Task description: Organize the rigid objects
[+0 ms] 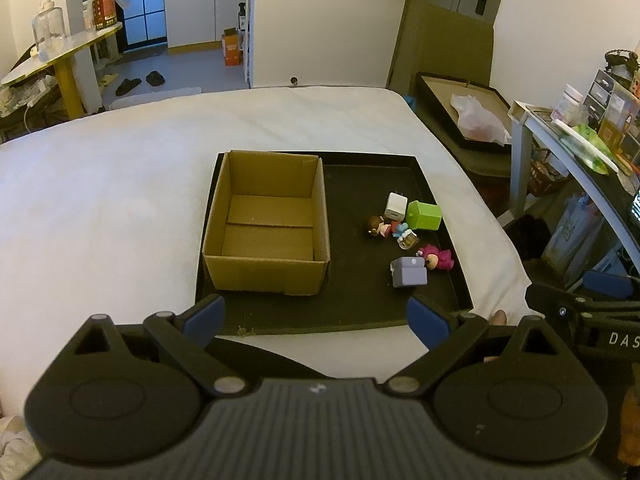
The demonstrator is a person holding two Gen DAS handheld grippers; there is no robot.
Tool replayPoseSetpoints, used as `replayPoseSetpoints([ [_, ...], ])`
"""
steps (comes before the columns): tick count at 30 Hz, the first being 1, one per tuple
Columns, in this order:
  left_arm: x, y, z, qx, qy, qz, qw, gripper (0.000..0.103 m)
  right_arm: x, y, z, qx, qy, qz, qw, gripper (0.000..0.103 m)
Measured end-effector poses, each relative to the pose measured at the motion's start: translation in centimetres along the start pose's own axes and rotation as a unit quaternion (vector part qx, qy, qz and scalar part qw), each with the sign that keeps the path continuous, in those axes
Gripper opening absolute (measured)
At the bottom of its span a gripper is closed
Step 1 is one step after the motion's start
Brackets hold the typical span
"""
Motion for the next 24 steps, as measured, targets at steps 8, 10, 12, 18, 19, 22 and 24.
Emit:
replayPoseSetpoints([
  [8, 0.3, 0.32, -0.11, -0.008, -0.005, -0.008, 0.9999, 0.098, 0.05, -0.19, -0.37, 0.008, -0.006, 0.005, 1.0, 0.103],
  [10, 0.34, 0.34, -0.16, -0.01, -0.005, -0.006, 0.9999, 0.098, 0.09, -0.2, -0.43, 0.008, -0.005, 0.005, 1.0, 0.103],
  [12, 0.35, 0.36, -0.21, -0.01, -0.004, -0.005, 0.9999, 0.098, 0.03, -0.22, -0.43, 0.01, -0.005, 0.003, 1.0, 0.103],
  [18, 0.36, 0.56, -0.14, -0.014, -0.001, -0.009, 0.9999, 0.098, 0.17, -0.09, -0.42, 0.015, -0.002, 0.003, 1.0, 0.103],
  [19, 0.38, 0.62, -0.15, -0.014, -0.002, -0.01, 0.9999, 0.098, 0.18, -0.13, -0.42, 0.017, -0.003, 0.003, 1.0, 0.103],
  [22, 0.37, 0.66, -0.21, -0.012, -0.003, -0.01, 0.9999, 0.098, 0.17, -0.11, -0.47, 0.018, -0.002, 0.005, 1.0, 0.103],
  [24, 0.39, 0.66, -0.21, -0.012, -0.003, -0.009, 0.9999, 0.098, 0.12, -0.21, -0.48, 0.01, 0.002, 0.011, 1.0, 0.103],
])
Point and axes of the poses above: each gripper's, at about its wrist camera, not at the fingertips, and z roughly the way its jaws point, y to its left, x to its underside, the point moved 1 cm from there along z, roughly the way its jaws point, and after that the axes turned 11 degrees about y, right-handed, at the moved point
